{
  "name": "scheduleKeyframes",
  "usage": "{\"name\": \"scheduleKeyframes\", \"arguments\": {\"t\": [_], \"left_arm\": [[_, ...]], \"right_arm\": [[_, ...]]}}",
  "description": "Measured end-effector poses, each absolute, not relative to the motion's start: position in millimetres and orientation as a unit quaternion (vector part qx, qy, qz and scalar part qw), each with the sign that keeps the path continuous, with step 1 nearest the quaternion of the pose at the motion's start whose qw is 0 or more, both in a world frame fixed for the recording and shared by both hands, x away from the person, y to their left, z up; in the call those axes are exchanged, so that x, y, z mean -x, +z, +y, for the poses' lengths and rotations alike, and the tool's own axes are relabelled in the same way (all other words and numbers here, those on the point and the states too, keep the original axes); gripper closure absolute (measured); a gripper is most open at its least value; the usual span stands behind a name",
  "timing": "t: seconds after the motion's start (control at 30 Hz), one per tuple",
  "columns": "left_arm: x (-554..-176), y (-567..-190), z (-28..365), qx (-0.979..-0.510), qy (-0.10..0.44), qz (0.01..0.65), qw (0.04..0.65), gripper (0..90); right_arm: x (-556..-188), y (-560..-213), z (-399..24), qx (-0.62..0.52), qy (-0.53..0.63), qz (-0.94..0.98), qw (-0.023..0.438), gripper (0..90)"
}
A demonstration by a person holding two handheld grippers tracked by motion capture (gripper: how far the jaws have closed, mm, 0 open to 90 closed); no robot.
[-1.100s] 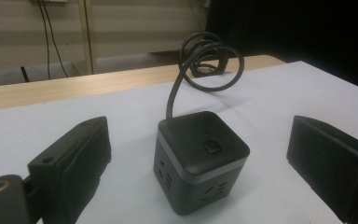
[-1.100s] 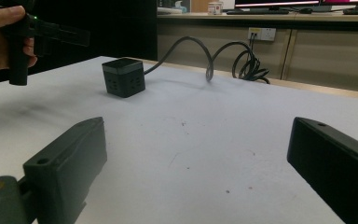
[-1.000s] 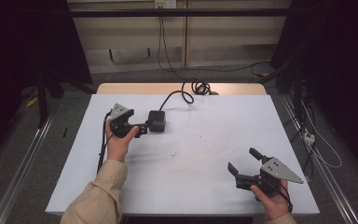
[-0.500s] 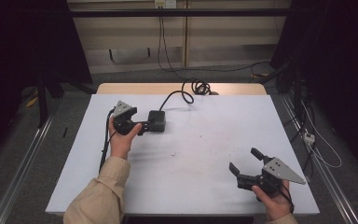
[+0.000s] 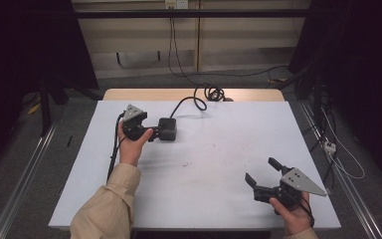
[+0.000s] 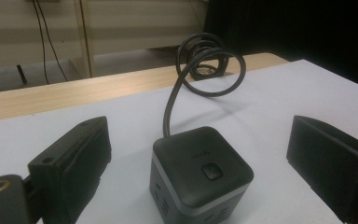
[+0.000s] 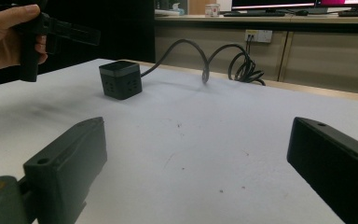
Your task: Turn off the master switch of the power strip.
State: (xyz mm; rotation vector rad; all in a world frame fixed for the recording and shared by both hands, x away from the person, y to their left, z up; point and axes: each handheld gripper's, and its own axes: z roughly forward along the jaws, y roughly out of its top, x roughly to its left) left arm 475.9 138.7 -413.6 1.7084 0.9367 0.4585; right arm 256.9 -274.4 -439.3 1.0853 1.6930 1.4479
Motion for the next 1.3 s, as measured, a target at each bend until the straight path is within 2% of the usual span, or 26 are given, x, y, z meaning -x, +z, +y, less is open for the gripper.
{"name": "scheduleKeyframes", "arguments": {"t": [0.23,0.37,0.77,0.9,1.1,1.3], "left_arm": [[-480.2,-414.3,136.9,-0.723,0.199,0.393,0.532,5.8],[-482.7,-415.3,138.0,-0.724,0.205,0.395,0.526,8.9],[-484.8,-416.3,136.4,-0.738,0.194,0.378,0.524,46.2],[-485.8,-415.4,134.2,-0.743,0.192,0.375,0.52,56.1],[-486.9,-417.9,132.2,-0.751,0.187,0.374,0.511,66.4],[-487.5,-420.3,130.1,-0.756,0.182,0.372,0.507,72.9]], "right_arm": [[-256.8,-439.2,-274.9,-0.414,0.553,0.646,0.326,4.2],[-256.8,-438.7,-274.8,-0.416,0.554,0.644,0.325,4.2],[-257.0,-438.4,-275.0,-0.416,0.554,0.644,0.325,4.3],[-257.2,-438.4,-274.9,-0.416,0.554,0.644,0.325,4.4],[-257.3,-438.4,-275.2,-0.415,0.555,0.644,0.324,4.5],[-257.2,-438.2,-275.5,-0.415,0.555,0.644,0.325,4.5]]}}
